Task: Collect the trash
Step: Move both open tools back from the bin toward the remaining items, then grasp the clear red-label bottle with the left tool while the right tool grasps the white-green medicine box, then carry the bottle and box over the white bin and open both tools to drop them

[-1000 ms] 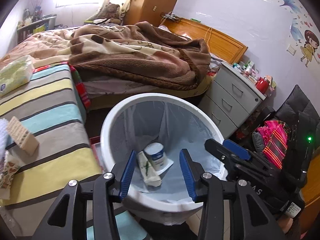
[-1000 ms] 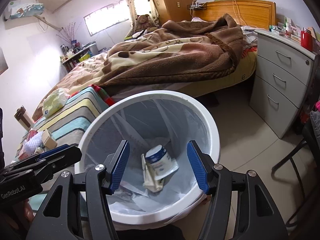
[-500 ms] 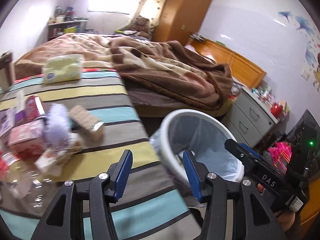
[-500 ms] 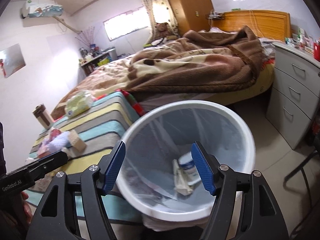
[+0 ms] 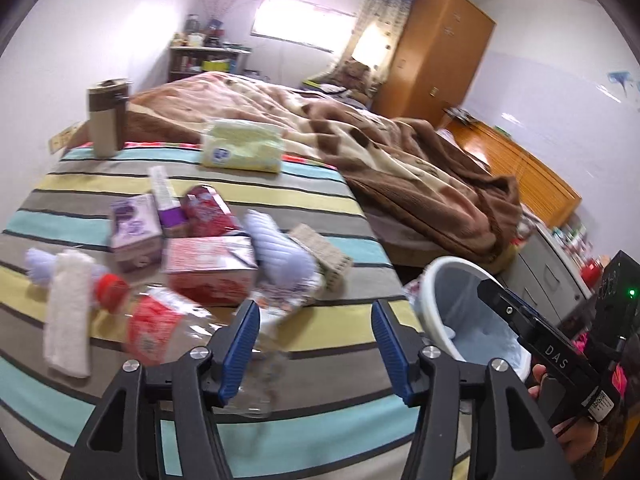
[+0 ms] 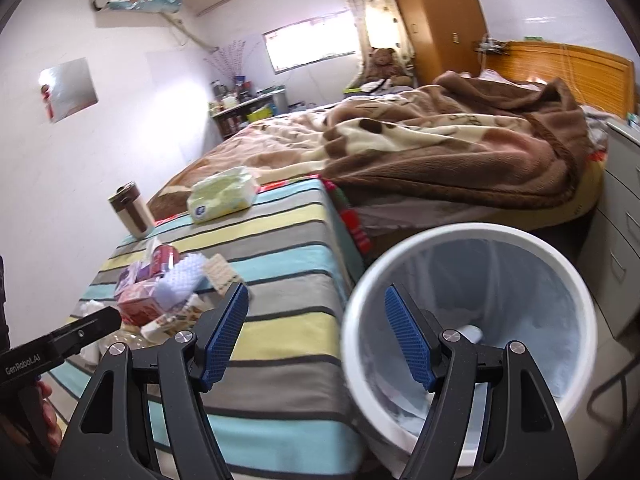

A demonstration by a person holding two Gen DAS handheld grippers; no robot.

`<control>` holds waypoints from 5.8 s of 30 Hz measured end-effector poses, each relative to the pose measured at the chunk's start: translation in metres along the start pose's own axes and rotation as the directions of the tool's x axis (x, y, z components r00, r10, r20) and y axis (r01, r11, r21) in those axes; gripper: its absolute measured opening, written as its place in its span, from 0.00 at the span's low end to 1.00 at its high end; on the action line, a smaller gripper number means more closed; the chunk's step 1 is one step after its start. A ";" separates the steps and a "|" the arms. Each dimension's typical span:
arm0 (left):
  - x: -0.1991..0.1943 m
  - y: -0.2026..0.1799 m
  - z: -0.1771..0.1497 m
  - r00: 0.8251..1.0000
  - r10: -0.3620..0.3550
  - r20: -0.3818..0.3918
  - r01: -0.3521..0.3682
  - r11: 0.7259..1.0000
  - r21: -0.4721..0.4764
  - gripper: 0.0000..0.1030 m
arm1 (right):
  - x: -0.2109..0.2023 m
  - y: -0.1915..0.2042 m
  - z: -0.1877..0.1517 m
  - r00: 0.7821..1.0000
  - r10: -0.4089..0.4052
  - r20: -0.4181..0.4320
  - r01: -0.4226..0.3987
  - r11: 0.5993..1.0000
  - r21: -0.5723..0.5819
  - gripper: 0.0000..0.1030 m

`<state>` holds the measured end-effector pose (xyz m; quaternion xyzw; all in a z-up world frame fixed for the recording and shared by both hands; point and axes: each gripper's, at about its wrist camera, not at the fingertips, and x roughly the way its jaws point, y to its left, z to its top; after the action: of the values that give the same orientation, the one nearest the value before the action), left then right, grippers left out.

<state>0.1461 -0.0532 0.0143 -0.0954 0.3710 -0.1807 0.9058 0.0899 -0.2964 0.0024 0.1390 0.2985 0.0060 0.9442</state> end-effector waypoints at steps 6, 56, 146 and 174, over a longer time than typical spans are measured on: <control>-0.009 0.029 0.001 0.998 0.063 0.007 -0.062 0.996 -0.056 0.60 | 0.013 0.023 0.006 0.999 0.038 -0.021 -0.039 0.997 -0.063 0.70; 0.047 0.086 -0.010 0.957 0.191 -0.219 -0.236 0.950 -0.204 0.75 | 0.132 0.071 0.012 0.941 0.057 -0.335 -0.165 0.938 -0.304 0.64; 0.047 -0.167 -0.009 0.980 -0.144 -0.134 0.173 0.956 0.237 0.60 | -0.046 -0.083 0.001 0.969 -0.242 -0.058 0.245 0.969 0.045 0.32; 0.109 -0.225 -0.021 0.963 -0.160 -0.215 0.225 0.919 0.324 0.60 | -0.031 -0.119 -0.016 0.948 -0.284 -0.142 0.300 0.948 0.108 0.33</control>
<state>0.1450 -0.3031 -0.0011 0.0459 0.4047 -0.3393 0.8479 0.0466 -0.4093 -0.0244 0.1526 0.3737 -0.1446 0.9034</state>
